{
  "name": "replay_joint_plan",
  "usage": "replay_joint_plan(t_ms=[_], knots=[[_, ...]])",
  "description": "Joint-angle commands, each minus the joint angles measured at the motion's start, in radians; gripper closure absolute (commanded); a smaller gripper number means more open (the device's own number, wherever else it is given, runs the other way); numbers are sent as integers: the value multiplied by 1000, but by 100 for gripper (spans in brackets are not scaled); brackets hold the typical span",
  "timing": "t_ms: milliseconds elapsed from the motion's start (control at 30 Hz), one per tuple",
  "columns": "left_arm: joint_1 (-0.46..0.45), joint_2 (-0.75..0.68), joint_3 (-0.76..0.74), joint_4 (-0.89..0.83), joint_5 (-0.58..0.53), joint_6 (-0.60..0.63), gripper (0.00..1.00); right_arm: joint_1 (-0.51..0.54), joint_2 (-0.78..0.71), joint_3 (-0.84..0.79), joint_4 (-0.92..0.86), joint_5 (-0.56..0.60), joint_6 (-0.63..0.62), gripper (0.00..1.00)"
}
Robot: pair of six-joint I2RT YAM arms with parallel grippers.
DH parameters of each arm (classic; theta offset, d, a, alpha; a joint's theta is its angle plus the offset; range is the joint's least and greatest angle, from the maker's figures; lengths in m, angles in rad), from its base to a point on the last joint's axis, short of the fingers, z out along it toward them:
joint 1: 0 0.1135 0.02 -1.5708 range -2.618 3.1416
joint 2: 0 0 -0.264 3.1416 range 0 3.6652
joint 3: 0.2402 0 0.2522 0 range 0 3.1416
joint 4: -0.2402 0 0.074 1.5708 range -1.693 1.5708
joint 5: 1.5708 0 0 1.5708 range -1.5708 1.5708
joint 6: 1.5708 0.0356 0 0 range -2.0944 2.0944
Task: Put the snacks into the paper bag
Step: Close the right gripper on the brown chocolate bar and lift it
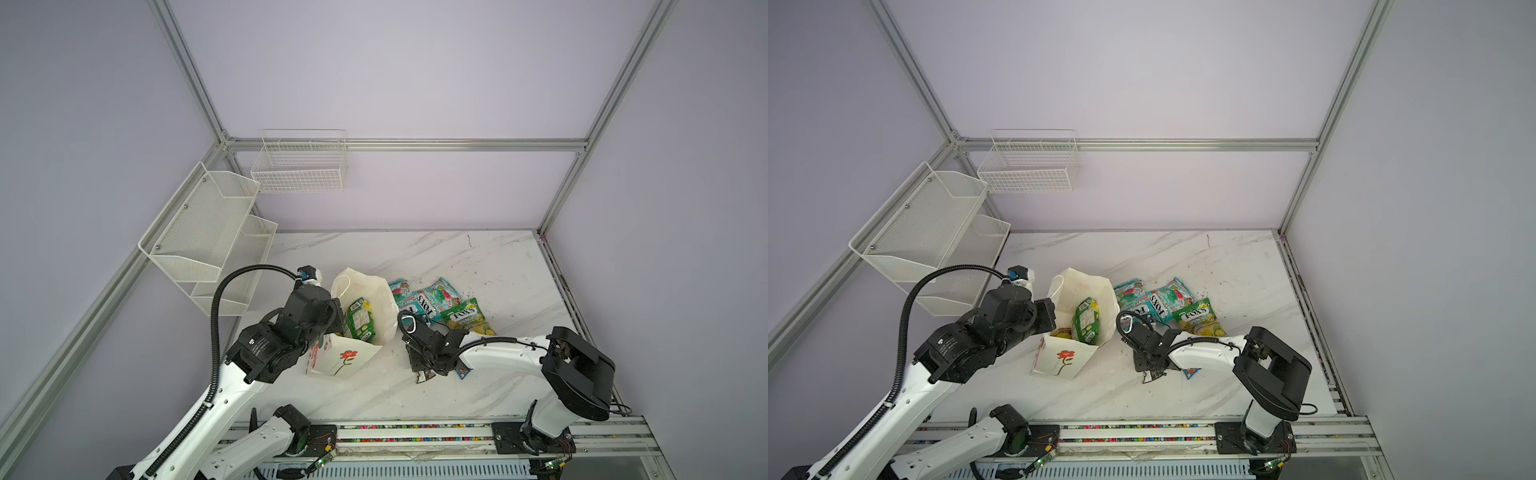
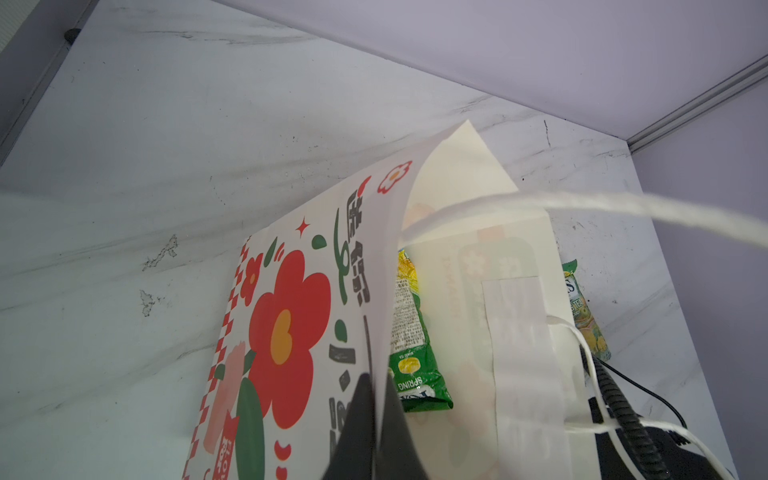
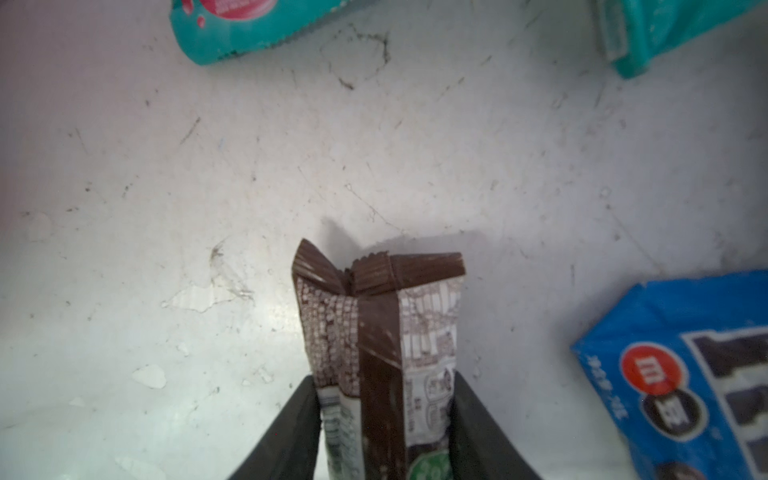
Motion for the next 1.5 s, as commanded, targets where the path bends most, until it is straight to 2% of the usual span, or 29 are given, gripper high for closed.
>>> replay_joint_plan(t_ms=[0,233,333,467,667,900,1467], knots=[[0,-32,-16,73,-20,8,100,10,1,31,-38,26,9,56],[0,-35,-18,73,-25,9,100,16,-8,40,-48,36,12,65],[0,-35,-20,73,-27,9,100,17,-19,41,-43,36,13,74],[0,-37,-20,73,-27,8,100,18,-26,47,-45,35,12,78],[0,-42,-20,73,-30,9,100,20,-58,55,-47,48,11,80],[0,-42,-20,73,-30,8,100,20,-122,60,-61,74,15,86],[0,-35,-10,71,-23,9,100,19,-257,95,-133,141,30,87]])
